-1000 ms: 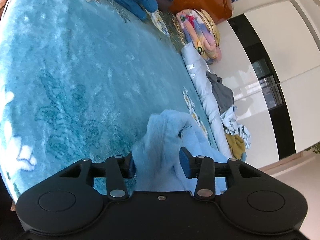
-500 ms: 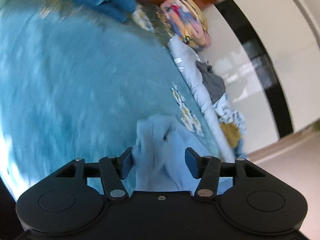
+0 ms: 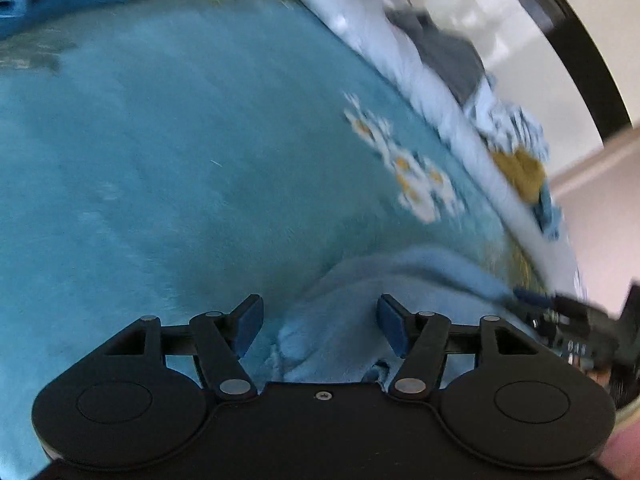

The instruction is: Fold clothes

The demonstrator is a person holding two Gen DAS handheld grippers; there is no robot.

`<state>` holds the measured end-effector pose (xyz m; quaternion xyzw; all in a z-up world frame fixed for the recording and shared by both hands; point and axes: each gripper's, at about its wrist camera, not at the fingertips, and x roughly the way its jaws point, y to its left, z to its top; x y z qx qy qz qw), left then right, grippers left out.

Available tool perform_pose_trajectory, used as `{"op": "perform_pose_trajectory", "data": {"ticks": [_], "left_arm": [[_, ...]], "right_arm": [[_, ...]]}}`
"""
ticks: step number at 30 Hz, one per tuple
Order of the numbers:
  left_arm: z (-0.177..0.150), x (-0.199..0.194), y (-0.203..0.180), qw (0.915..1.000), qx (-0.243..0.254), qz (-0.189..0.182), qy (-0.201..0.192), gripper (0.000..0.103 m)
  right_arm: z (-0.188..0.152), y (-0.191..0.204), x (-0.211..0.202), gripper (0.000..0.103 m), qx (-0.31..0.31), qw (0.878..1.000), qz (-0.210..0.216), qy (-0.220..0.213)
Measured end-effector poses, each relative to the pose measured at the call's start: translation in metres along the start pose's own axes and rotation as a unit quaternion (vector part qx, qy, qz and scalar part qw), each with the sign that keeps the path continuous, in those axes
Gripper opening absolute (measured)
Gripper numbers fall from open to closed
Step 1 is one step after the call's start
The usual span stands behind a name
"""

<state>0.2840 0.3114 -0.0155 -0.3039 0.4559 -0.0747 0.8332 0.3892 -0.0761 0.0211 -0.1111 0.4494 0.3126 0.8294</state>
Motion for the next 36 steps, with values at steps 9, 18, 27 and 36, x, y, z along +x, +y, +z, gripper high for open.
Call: {"op": "perform_pose_trajectory", "data": {"ticks": [9, 18, 27, 36], "left_arm": [[0.019, 0.032, -0.015, 0.9969, 0.048, -0.054, 0.033, 0.056], [0.010, 0.025, -0.052, 0.9955, 0.084, -0.040, -0.019, 0.013], [0.030, -0.035, -0.114, 0.9723, 0.188, 0.004, -0.139, 0.013], [0.094, -0.045, -0.103, 0.9667, 0.137, 0.063, -0.207, 0.012]], "right_arm": [[-0.002, -0.003, 0.018, 0.014, 0.006, 0.999, 0.018, 0.036], [-0.002, 0.017, -0.019, 0.006, -0.018, 0.999, -0.007, -0.026], [0.040, 0.019, -0.070, 0.005, -0.032, 0.988, -0.057, -0.139], [0.121, 0.011, -0.032, 0.005, -0.029, 0.982, -0.094, -0.164]]}}
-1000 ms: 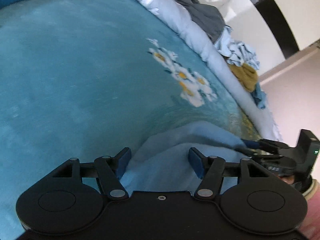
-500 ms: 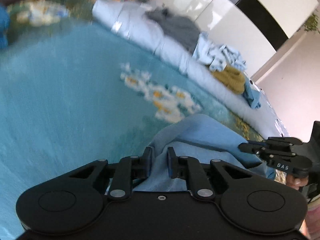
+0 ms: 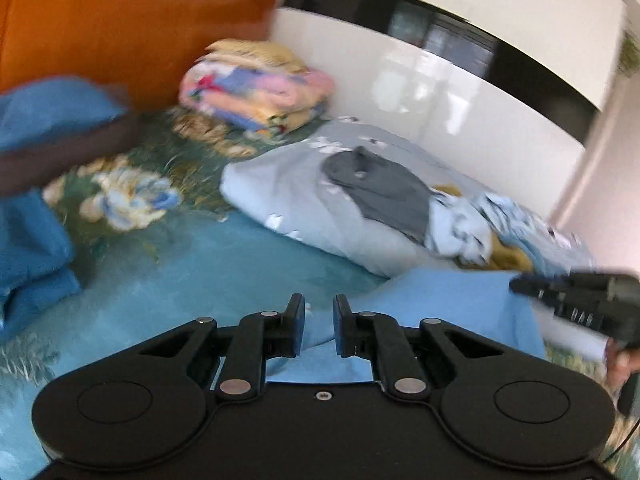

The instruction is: Fold clothes

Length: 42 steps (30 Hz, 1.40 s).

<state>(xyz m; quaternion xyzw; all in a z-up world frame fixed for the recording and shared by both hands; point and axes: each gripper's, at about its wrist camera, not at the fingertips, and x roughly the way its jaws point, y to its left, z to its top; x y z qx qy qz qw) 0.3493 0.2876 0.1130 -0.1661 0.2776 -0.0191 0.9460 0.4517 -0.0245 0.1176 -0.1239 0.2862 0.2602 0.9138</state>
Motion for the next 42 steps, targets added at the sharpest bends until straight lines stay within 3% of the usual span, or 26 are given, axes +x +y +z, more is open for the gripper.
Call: {"op": "perform_pose_trajectory", "data": {"ticks": [6, 10, 15, 17, 19, 20, 24, 27, 32, 36, 40, 41, 42], "left_arm": [[-0.014, 0.020, 0.035, 0.9986, -0.042, 0.012, 0.030, 0.012], [-0.036, 0.022, 0.052, 0.9964, -0.064, 0.018, 0.053, 0.012], [-0.056, 0.005, 0.057, 0.9942, -0.089, 0.020, 0.057, 0.017], [-0.064, -0.006, 0.050, 0.9947, -0.090, 0.012, 0.048, 0.031], [-0.074, -0.018, 0.041, 0.9950, -0.092, 0.003, 0.039, 0.036], [-0.081, -0.025, 0.036, 0.9946, -0.097, -0.004, 0.035, 0.040], [-0.113, -0.045, 0.018, 0.9915, -0.124, -0.023, 0.029, 0.051], [-0.136, -0.053, 0.003, 0.9905, -0.130, -0.025, 0.038, 0.061], [-0.161, -0.060, -0.011, 0.9857, -0.156, -0.021, 0.060, 0.065], [-0.178, -0.072, -0.015, 0.9780, -0.194, -0.029, 0.070, 0.066], [-0.184, -0.086, -0.018, 0.9757, -0.206, -0.029, 0.068, 0.067], [-0.183, -0.089, -0.019, 0.9762, -0.204, -0.027, 0.068, 0.068], [-0.182, -0.090, -0.019, 0.9766, -0.203, -0.025, 0.067, 0.068]], "right_arm": [[-0.015, -0.006, 0.068, 0.005, 0.028, 0.998, -0.017, 0.060], [-0.035, -0.015, 0.083, 0.005, 0.055, 0.995, -0.022, 0.082], [-0.050, -0.032, 0.039, 0.006, 0.076, 0.995, -0.016, 0.056], [-0.057, -0.040, 0.012, 0.007, 0.085, 0.995, -0.015, 0.045], [-0.073, -0.047, -0.017, 0.015, 0.099, 0.994, -0.019, 0.041], [-0.084, -0.050, -0.030, 0.021, 0.106, 0.993, -0.022, 0.044], [-0.138, -0.050, -0.078, 0.028, 0.131, 0.988, -0.031, 0.075], [-0.183, -0.042, -0.108, 0.037, 0.150, 0.983, -0.014, 0.107], [-0.227, -0.021, -0.134, 0.047, 0.169, 0.977, 0.003, 0.132], [-0.241, -0.012, -0.134, 0.047, 0.179, 0.973, 0.007, 0.144], [-0.248, -0.014, -0.128, 0.043, 0.203, 0.968, 0.001, 0.146], [-0.249, -0.016, -0.127, 0.038, 0.212, 0.967, 0.003, 0.143], [-0.250, -0.019, -0.127, 0.023, 0.220, 0.965, 0.009, 0.140]]}}
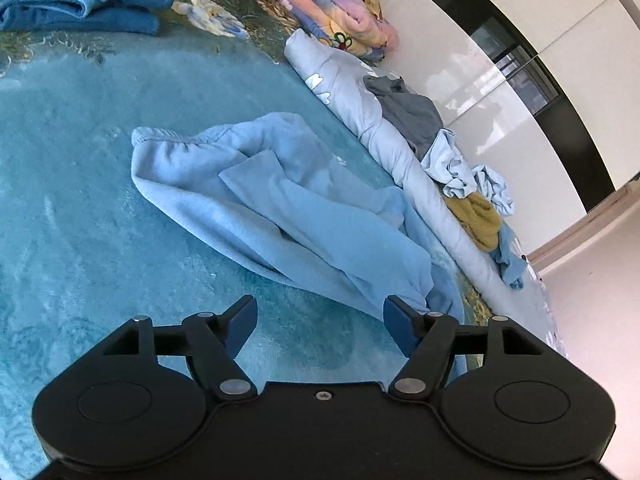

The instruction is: Fold clothes

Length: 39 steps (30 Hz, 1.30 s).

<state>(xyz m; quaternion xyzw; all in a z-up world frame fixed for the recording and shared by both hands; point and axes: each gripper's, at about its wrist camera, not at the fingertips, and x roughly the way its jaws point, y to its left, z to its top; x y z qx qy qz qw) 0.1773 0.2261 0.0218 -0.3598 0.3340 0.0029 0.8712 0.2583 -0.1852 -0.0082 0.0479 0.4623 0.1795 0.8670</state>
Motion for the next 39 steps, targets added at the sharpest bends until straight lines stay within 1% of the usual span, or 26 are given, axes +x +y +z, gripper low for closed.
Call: {"op": "perform_pose_trajectory", "data": {"ticks": [2, 3, 5, 7, 13, 20, 23, 27, 30, 36, 39], "left_arm": [[0.000, -0.003, 0.000, 1.0000, -0.005, 0.001, -0.002, 0.068], [0.000, -0.003, 0.000, 1.0000, -0.008, -0.001, -0.002, 0.068], [0.000, -0.004, -0.002, 1.0000, -0.009, -0.005, -0.001, 0.068], [-0.001, -0.005, -0.004, 1.0000, -0.003, -0.005, 0.003, 0.068], [-0.002, -0.004, -0.001, 1.0000, -0.003, 0.001, 0.008, 0.069], [-0.002, 0.004, 0.004, 0.9998, -0.007, 0.009, 0.015, 0.069], [-0.002, 0.008, 0.006, 0.9997, -0.006, 0.013, 0.020, 0.069], [-0.001, 0.013, 0.012, 0.9995, -0.008, 0.020, 0.024, 0.069], [0.000, 0.016, 0.017, 0.9993, -0.010, 0.026, 0.026, 0.069], [0.002, 0.021, 0.029, 0.9988, -0.020, 0.034, 0.028, 0.069], [0.003, 0.021, 0.033, 0.9986, -0.025, 0.037, 0.028, 0.069]], "right_arm": [[0.000, -0.010, 0.001, 0.010, 0.027, 0.999, 0.031, 0.002], [0.000, -0.014, 0.001, 0.005, 0.041, 0.998, 0.038, 0.004], [0.003, -0.017, 0.002, 0.004, 0.050, 0.998, 0.030, 0.005], [0.008, -0.021, 0.000, 0.004, 0.054, 0.998, 0.026, -0.004], [0.042, -0.048, -0.022, 0.004, 0.069, 0.995, -0.037, -0.064], [0.100, -0.091, -0.035, 0.004, 0.077, 0.981, -0.125, -0.124], [0.119, -0.106, -0.026, 0.004, 0.080, 0.976, -0.157, -0.131], [0.132, -0.121, -0.004, 0.004, 0.083, 0.970, -0.191, -0.123], [0.135, -0.133, 0.016, 0.004, 0.095, 0.968, -0.210, -0.101], [0.129, -0.147, 0.054, 0.004, 0.120, 0.965, -0.227, -0.054], [0.128, -0.147, 0.059, 0.006, 0.123, 0.964, -0.230, -0.047]]}}
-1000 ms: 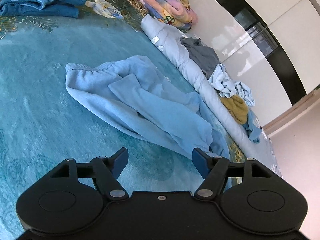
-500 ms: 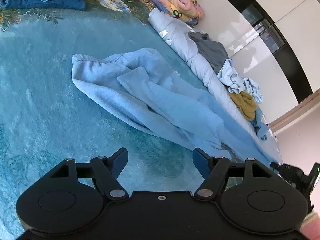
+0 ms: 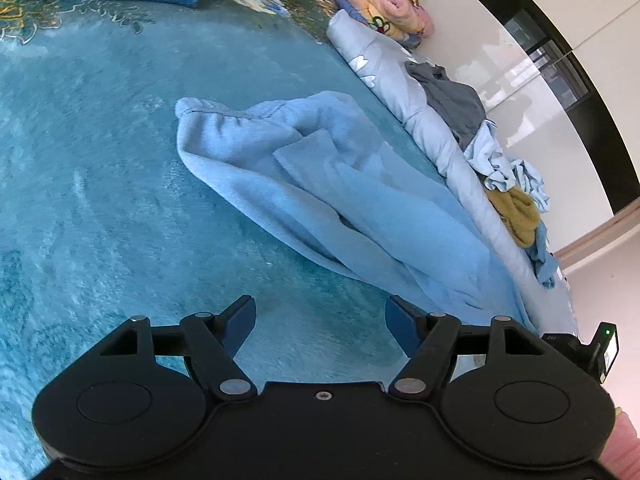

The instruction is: Fold clothes

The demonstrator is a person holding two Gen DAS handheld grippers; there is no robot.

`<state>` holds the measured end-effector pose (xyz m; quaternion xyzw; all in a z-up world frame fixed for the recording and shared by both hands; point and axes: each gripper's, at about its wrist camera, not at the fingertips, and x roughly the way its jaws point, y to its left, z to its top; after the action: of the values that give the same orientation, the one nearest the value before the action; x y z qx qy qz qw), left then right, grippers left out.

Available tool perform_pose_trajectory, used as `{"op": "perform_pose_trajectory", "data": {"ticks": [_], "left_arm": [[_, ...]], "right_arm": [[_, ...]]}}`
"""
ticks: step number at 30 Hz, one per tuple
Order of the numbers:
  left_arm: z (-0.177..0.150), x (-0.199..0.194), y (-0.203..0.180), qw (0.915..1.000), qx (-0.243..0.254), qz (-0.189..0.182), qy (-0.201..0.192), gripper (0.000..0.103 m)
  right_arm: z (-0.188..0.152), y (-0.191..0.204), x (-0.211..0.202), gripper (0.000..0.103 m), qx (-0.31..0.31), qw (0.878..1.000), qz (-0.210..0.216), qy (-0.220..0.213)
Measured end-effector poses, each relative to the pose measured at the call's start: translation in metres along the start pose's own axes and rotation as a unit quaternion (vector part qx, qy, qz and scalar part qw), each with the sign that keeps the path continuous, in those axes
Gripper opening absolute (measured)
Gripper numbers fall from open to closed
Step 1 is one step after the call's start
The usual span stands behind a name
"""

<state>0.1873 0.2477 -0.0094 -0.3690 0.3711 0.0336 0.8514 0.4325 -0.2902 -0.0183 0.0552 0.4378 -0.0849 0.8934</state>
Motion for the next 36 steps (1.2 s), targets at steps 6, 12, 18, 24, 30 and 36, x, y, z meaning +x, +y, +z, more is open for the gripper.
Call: {"op": "perform_pose_trajectory", "data": {"ticks": [6, 12, 18, 24, 30, 36], "left_arm": [[0.004, -0.007, 0.005, 0.9999, -0.006, 0.002, -0.016, 0.071], [0.016, -0.012, 0.018, 0.9974, -0.036, 0.027, -0.056, 0.073], [0.040, -0.009, 0.035, 0.9902, -0.064, 0.079, -0.096, 0.074], [0.057, 0.003, 0.050, 0.9885, -0.078, 0.081, -0.101, 0.074], [0.066, 0.016, 0.048, 0.9919, -0.058, 0.050, -0.101, 0.074], [0.066, 0.025, 0.048, 0.9937, -0.050, 0.012, -0.099, 0.071]], "right_arm": [[-0.001, 0.008, -0.053, 0.036, -0.015, 0.997, 0.025, -0.070], [-0.043, 0.076, -0.127, 0.043, -0.100, 0.976, 0.152, -0.119], [-0.098, 0.199, -0.162, 0.045, -0.250, 0.916, 0.298, -0.097], [-0.140, 0.287, -0.179, 0.045, -0.388, 0.859, 0.314, -0.112], [-0.145, 0.336, -0.157, 0.043, -0.420, 0.851, 0.304, -0.082], [-0.154, 0.362, -0.135, 0.042, -0.435, 0.852, 0.285, -0.060]]}}
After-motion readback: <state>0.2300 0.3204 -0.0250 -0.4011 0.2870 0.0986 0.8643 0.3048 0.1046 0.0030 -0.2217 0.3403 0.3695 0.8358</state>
